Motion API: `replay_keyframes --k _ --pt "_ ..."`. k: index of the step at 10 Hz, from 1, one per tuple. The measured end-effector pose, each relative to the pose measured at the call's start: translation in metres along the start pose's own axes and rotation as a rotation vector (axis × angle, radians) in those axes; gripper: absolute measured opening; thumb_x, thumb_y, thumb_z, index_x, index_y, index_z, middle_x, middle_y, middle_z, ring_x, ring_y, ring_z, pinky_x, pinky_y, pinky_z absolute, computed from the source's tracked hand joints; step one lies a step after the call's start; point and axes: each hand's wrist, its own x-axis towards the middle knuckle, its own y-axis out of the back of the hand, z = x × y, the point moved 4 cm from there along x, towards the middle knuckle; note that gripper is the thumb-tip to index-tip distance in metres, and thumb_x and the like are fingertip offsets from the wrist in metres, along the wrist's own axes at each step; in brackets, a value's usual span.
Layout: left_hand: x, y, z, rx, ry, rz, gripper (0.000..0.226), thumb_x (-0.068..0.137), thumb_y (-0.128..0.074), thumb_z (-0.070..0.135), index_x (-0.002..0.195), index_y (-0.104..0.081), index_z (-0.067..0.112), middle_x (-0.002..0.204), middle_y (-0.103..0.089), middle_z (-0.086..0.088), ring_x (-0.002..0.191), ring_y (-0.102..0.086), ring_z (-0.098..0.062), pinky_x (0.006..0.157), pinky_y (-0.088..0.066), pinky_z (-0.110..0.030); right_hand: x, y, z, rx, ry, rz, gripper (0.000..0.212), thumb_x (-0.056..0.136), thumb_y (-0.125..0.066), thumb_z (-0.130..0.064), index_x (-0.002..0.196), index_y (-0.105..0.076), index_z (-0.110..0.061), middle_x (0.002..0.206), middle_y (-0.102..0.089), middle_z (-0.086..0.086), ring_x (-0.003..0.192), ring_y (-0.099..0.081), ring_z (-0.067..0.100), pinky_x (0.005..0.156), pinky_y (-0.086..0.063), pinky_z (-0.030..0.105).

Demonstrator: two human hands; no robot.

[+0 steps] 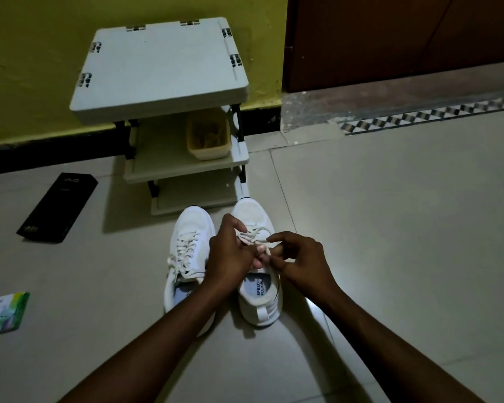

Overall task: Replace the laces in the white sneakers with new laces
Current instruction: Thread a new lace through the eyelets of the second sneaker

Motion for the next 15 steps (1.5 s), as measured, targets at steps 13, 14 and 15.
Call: replay_keyframes --k 13,14,15 --pt "-0.001 0.014 -0.005 0.322 -0.14 -0.095 0.056 0.076 -0.088 0.021 0.122 -0.056 0.022 0.116 -0.053 -0.001 0.087 -0.055 -0.012 0.064 -0.041 -0.005 0.027 0.035 -0.035 -0.594 0.528 0.192 0.023 0.078 -0.051 0.006 0.081 -0.065 -0.011 0.084 -0.059 0.001 0.085 -0.051 0.025 0.065 -0.039 0.036" --pt "-0.001 0.013 -0.004 0.341 -0.144 -0.085 0.056 0.076 -0.088 0.02 0.122 -0.057 0.019 0.115 -0.053 -0.002 0.088 -0.055 -0.012 0.064 -0.04 -0.001 0.02 0.026 -0.028 0.528 -0.108 0.333 0.027 0.101 -0.044 -0.005 0.084 -0.064 -0.004 0.089 -0.072 0.012 0.083 -0.068 0.027 0.074 -0.054 0.035" --pt "-0.002 0.013 -0.004 0.327 -0.137 -0.08 0.052 0.077 -0.088 0.021 0.116 -0.055 0.025 0.115 -0.053 -0.002 0.087 -0.055 -0.011 0.063 -0.041 -0.003 0.018 0.026 -0.031 0.915 -0.343 0.329 0.028 0.098 -0.034 0.003 0.075 -0.048 -0.005 0.074 -0.061 0.018 0.043 -0.042 0.019 0.05 -0.038 0.027"
